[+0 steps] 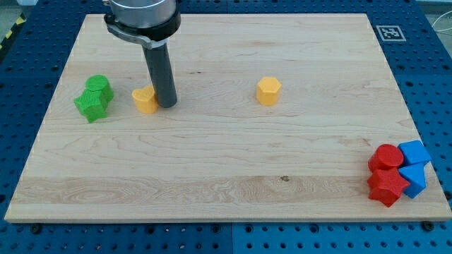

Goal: Slide yellow heart towards green star

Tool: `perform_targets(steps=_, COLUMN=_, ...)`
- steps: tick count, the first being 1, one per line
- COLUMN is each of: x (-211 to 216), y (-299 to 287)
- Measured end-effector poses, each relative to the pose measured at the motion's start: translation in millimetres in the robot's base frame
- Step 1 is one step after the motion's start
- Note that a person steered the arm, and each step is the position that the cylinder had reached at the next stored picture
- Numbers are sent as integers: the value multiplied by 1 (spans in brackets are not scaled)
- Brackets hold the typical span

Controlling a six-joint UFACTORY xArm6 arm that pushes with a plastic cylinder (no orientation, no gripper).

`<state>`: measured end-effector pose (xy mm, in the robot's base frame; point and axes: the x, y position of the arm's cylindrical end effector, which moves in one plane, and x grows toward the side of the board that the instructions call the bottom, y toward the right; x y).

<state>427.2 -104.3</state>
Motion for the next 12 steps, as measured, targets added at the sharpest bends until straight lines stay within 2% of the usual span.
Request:
perform_targets(steps=3, x=-35, y=-25)
perform_targets(steps=7, x=-31, y=-38)
perform_targets(steps=10, x=-1, y=-53)
perform_targets(steps=12, x=-9, y=-46)
